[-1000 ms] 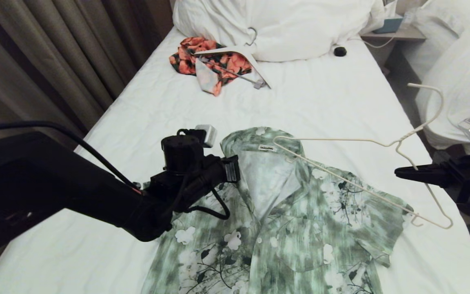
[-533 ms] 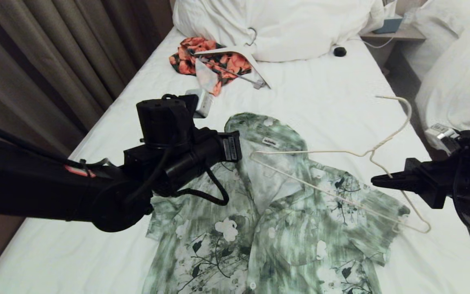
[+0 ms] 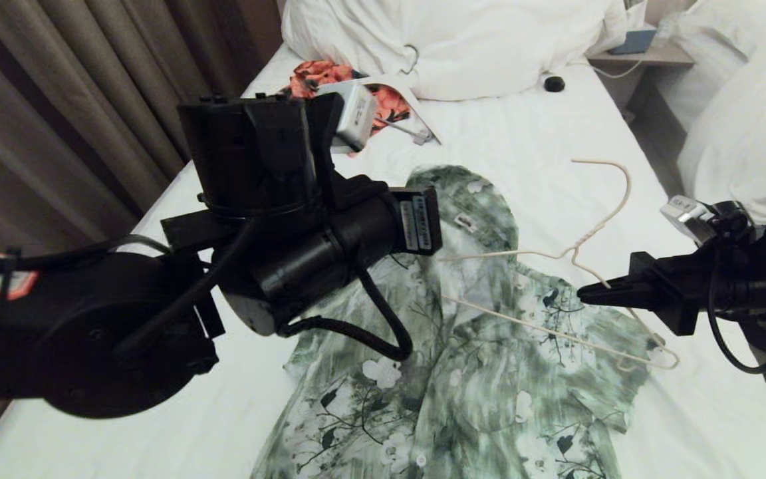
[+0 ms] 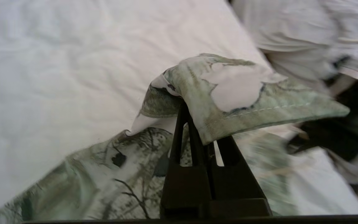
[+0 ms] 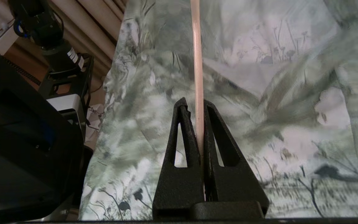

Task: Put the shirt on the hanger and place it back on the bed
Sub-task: Hook one side of the shirt onto the hanger

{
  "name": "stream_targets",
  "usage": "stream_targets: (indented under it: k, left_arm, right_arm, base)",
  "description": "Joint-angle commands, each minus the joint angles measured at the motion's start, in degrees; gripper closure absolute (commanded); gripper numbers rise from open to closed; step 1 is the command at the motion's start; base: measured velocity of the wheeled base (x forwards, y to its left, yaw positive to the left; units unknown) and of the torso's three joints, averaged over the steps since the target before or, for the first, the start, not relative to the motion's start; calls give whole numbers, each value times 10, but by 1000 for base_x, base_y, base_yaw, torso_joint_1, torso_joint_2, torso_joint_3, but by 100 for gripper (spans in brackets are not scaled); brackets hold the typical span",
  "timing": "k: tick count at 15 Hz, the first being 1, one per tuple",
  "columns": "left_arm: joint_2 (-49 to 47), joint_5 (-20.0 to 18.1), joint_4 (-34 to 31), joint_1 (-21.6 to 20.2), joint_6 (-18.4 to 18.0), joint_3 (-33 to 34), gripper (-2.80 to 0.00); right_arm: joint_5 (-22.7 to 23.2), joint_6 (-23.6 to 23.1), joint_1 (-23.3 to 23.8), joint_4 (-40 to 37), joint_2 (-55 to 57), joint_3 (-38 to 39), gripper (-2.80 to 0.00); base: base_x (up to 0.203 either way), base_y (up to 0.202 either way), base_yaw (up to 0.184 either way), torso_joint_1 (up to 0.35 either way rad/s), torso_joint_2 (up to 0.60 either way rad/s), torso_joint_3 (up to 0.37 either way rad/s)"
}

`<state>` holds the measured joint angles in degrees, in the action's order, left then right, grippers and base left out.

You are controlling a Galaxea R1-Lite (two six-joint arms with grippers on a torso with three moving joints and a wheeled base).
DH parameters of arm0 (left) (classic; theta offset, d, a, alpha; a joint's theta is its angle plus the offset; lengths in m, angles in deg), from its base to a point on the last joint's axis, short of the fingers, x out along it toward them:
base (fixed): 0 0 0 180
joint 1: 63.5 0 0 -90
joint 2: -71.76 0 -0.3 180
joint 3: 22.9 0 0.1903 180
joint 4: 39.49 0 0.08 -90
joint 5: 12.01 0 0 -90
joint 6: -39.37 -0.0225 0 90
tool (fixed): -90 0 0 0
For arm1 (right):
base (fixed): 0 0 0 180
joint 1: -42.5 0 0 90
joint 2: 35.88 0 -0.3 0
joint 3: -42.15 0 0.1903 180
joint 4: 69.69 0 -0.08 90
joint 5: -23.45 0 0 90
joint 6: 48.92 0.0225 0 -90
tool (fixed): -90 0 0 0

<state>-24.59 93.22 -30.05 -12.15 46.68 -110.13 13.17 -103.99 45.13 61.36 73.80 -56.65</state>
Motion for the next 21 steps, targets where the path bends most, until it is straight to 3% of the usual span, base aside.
stream_targets:
  k: [1, 4, 8, 14, 21]
  left_arm:
    - [5, 17, -6, 68, 0, -16, 0]
    - [-85, 41, -10, 123, -23, -65, 0]
    - [-150, 48, -12, 138, -78, -144, 0]
    - [-167, 52, -8, 207, -57, -146, 0]
    - [-223, 51, -8, 210, -67, -181, 0]
  right_arm:
    - [5, -3, -4, -2, -26, 1, 0]
    - [5, -4, -7, -4, -62, 17, 0]
    - [6, -6, 16, -1, -111, 72, 0]
    - [11, -19, 16, 1, -93, 70, 0]
    - [21, -19, -14, 43, -72, 75, 0]
  base:
    - [0, 0, 0, 0, 0, 0]
    - [0, 0, 0, 0, 0, 0]
    - [0, 0, 0, 0, 0, 0]
    - [0, 0, 0, 0, 0, 0]
    - [0, 0, 0, 0, 0, 0]
